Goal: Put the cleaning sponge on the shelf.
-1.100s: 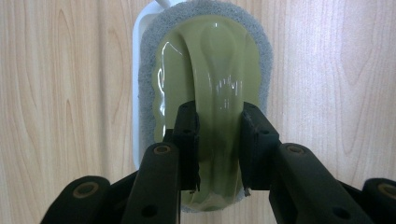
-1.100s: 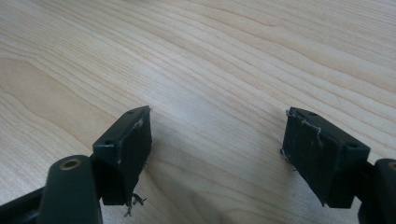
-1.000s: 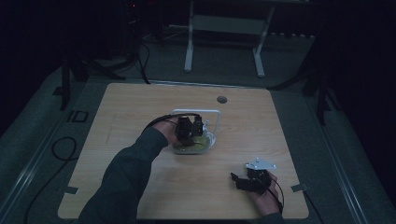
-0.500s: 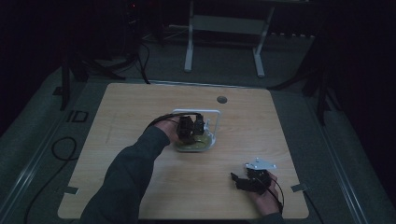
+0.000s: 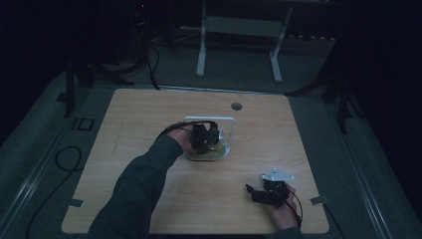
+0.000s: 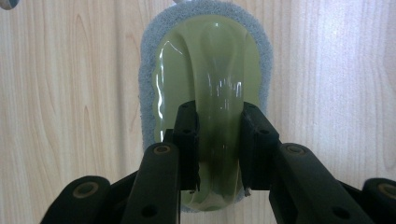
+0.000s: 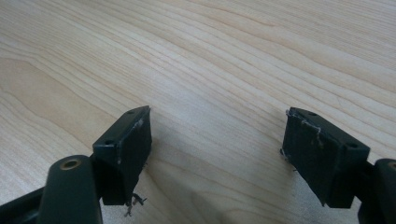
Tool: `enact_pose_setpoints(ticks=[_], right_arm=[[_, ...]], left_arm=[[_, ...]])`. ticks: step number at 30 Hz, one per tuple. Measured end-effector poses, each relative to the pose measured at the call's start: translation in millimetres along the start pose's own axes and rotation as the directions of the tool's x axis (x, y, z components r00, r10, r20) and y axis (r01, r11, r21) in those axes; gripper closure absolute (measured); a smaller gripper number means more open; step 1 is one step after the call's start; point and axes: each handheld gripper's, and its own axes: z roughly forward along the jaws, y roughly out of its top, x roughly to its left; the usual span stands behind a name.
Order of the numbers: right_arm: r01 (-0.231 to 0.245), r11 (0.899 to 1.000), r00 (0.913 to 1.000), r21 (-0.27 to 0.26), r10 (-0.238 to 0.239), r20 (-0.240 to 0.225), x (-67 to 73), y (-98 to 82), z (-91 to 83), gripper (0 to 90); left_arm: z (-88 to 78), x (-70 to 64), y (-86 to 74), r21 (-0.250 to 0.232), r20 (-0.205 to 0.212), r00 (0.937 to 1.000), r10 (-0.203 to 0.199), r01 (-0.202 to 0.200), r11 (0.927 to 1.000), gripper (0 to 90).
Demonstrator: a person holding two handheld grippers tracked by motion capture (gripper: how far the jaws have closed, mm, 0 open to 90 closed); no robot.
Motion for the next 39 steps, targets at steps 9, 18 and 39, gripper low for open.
enact_pose_setpoints(ticks=[9,18,39], right_arm=[[-0.001,1.0,1.0,0.002,0.001,0.0,0.2,-0.2,-0.3,23.5],[-0.002,1.0,1.0,0.001,0.002,0.0,0.3,-0.3,-0.4,23.4],[-0.002,1.0,1.0,0.002,0.002,-0.001,0.4,-0.4,-0.5,23.4]], left_arm=[[8.3,-0.1,5.2,0.021,-0.01,0.9998,0.015,-0.015,0.9997,71.4],[12.4,-0.6,7.3,0.04,-0.036,0.9992,0.016,-0.014,0.9991,71.4],[22.4,-2.8,14.6,0.05,-0.121,0.9926,0.015,-0.009,0.9987,70.9]])
